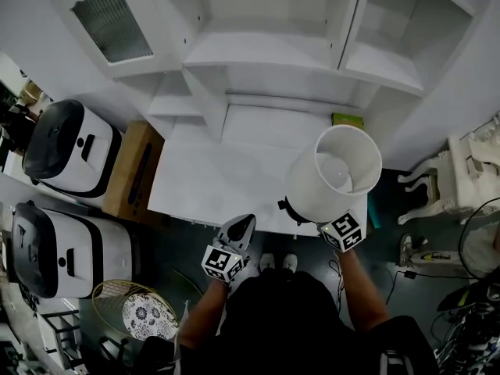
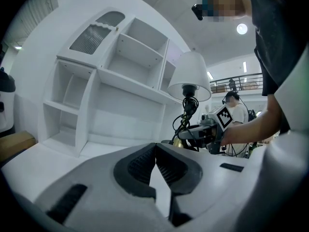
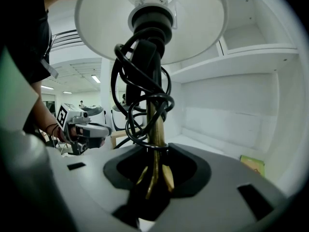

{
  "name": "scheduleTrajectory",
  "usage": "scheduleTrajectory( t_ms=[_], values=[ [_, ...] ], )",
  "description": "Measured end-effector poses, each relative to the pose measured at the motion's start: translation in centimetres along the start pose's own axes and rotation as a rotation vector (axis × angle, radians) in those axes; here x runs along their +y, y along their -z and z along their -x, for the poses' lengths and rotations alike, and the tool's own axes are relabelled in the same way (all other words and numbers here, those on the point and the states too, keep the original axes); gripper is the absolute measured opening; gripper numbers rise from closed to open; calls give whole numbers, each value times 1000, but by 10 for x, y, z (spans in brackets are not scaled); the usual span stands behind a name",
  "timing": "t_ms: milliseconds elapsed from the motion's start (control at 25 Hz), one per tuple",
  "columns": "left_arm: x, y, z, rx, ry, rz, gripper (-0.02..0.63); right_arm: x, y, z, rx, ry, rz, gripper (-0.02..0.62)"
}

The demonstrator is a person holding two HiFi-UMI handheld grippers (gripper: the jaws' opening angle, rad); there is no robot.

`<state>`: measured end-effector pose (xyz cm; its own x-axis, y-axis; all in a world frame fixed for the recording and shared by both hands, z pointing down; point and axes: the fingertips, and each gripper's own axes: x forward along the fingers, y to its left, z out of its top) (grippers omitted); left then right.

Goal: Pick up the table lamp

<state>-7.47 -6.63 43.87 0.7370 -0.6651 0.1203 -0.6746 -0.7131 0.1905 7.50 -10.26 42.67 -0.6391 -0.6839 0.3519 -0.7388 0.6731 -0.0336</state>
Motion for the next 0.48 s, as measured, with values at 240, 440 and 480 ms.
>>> scheduleTrajectory(
  t_ms=[240, 440, 480],
  values=[
    [-8, -2, -1, 6, 18, -26, 18, 12, -3, 16, -20, -9, -13, 146],
    [-12, -4, -2, 8, 25, -43, 18, 16, 2, 27, -9, -1, -13, 146],
    [-13, -3, -2, 10, 27, -44, 18, 17, 1, 29, -10, -1, -9, 146]
  ],
)
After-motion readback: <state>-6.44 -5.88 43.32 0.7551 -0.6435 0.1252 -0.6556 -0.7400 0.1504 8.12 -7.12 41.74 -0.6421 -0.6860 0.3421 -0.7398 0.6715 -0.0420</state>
